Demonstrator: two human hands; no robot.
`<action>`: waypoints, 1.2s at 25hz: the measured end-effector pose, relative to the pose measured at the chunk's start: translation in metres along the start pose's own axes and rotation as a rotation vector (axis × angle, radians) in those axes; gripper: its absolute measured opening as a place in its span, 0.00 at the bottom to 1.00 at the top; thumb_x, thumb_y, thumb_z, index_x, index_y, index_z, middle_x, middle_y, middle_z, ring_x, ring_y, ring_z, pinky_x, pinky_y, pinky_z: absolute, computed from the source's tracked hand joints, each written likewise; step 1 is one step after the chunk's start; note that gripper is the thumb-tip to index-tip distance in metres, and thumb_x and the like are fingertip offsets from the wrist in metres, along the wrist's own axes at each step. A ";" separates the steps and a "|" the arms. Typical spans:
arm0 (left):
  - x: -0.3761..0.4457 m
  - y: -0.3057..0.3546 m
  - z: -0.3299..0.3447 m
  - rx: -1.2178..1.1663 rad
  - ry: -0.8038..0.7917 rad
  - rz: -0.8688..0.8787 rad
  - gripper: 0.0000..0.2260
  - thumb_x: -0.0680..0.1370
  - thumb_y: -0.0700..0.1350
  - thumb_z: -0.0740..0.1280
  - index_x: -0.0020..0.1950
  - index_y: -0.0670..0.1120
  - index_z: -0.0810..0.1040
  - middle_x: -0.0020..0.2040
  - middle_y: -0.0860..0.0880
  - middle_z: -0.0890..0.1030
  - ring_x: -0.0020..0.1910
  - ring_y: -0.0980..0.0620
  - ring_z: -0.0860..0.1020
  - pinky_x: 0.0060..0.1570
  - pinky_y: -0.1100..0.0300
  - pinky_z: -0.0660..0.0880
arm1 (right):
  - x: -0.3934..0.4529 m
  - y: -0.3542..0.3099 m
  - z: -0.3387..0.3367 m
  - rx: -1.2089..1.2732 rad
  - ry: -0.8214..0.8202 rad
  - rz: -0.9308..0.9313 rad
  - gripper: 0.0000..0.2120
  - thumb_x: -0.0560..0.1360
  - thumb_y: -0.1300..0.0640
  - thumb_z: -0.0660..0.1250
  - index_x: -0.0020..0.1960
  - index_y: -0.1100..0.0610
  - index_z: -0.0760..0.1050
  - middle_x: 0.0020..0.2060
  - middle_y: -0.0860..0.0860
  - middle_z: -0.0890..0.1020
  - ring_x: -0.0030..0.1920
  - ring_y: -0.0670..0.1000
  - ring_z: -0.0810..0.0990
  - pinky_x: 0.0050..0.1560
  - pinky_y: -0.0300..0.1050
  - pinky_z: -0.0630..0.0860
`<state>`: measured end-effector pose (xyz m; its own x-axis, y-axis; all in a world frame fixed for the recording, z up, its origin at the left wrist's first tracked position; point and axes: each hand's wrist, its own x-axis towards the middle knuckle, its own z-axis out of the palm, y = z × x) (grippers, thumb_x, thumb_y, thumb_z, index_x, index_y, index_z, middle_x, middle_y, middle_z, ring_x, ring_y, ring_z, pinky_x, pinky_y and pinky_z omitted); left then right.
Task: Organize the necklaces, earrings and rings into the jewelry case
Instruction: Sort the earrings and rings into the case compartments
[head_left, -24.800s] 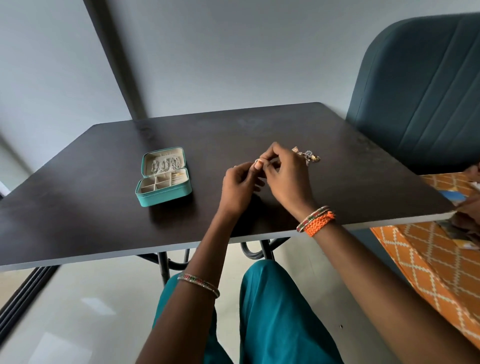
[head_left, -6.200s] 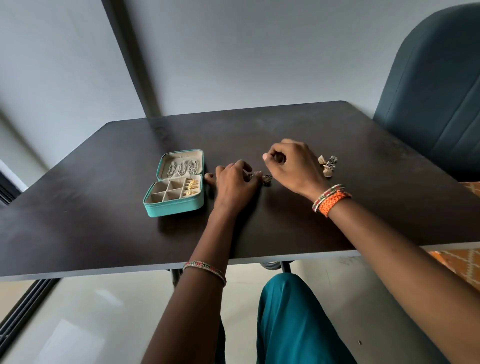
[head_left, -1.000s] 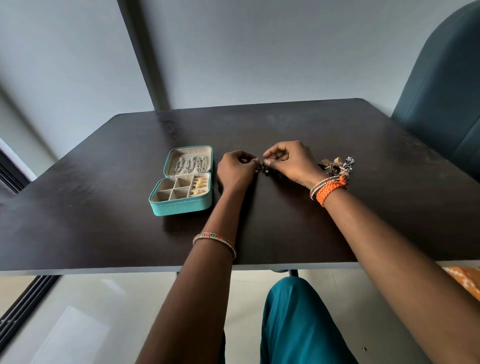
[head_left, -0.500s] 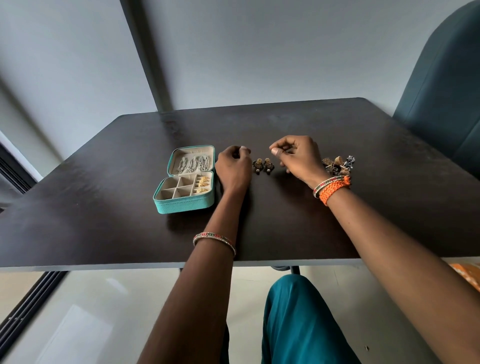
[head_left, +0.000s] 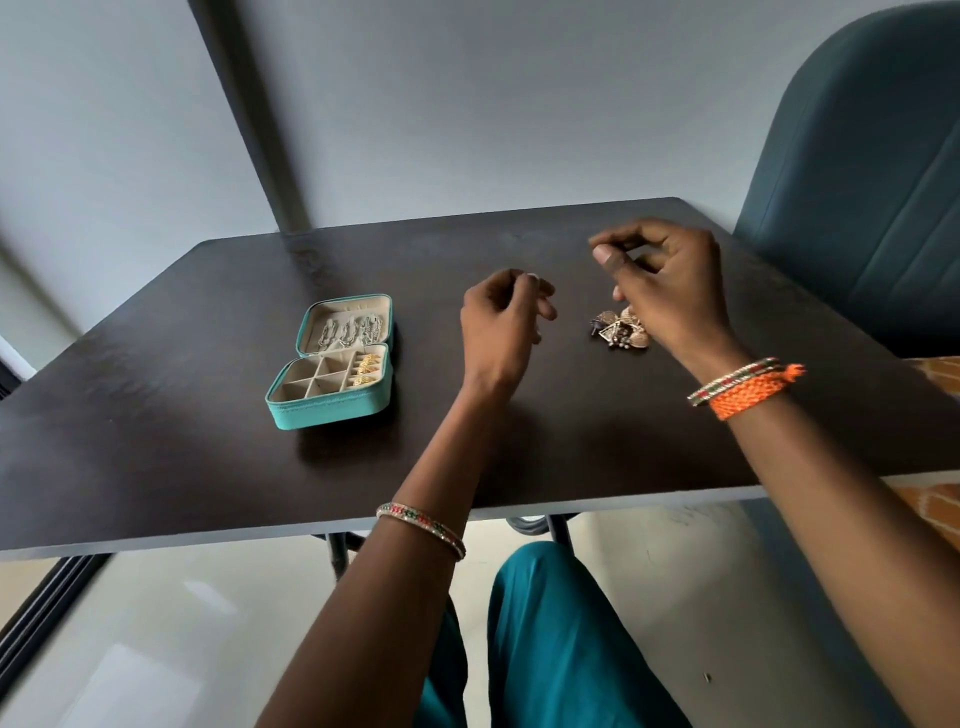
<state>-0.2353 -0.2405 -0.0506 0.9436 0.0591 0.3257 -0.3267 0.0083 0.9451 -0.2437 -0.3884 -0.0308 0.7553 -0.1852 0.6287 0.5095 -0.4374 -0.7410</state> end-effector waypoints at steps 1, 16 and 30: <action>-0.004 0.001 0.004 0.026 -0.087 -0.021 0.12 0.78 0.38 0.59 0.38 0.42 0.77 0.30 0.47 0.76 0.23 0.56 0.69 0.20 0.69 0.62 | -0.004 0.001 -0.013 -0.002 0.003 0.011 0.04 0.75 0.61 0.68 0.47 0.56 0.81 0.38 0.50 0.82 0.27 0.40 0.77 0.28 0.30 0.70; -0.022 -0.031 0.012 0.183 -0.274 -0.110 0.10 0.80 0.39 0.60 0.43 0.41 0.79 0.32 0.48 0.77 0.24 0.54 0.70 0.21 0.66 0.66 | -0.023 0.065 -0.040 -0.360 -0.116 0.393 0.05 0.70 0.51 0.71 0.37 0.51 0.78 0.34 0.49 0.83 0.32 0.48 0.78 0.29 0.38 0.72; -0.025 -0.026 0.012 -0.003 -0.323 -0.066 0.09 0.77 0.42 0.68 0.56 0.42 0.78 0.41 0.51 0.82 0.37 0.63 0.79 0.29 0.64 0.76 | -0.042 0.013 -0.018 0.115 -0.197 0.530 0.04 0.72 0.59 0.70 0.39 0.53 0.78 0.32 0.48 0.80 0.27 0.42 0.69 0.22 0.34 0.61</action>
<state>-0.2498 -0.2537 -0.0828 0.9307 -0.2614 0.2559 -0.2640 0.0043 0.9645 -0.2761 -0.4027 -0.0624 0.9765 -0.1810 0.1166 0.0736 -0.2286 -0.9707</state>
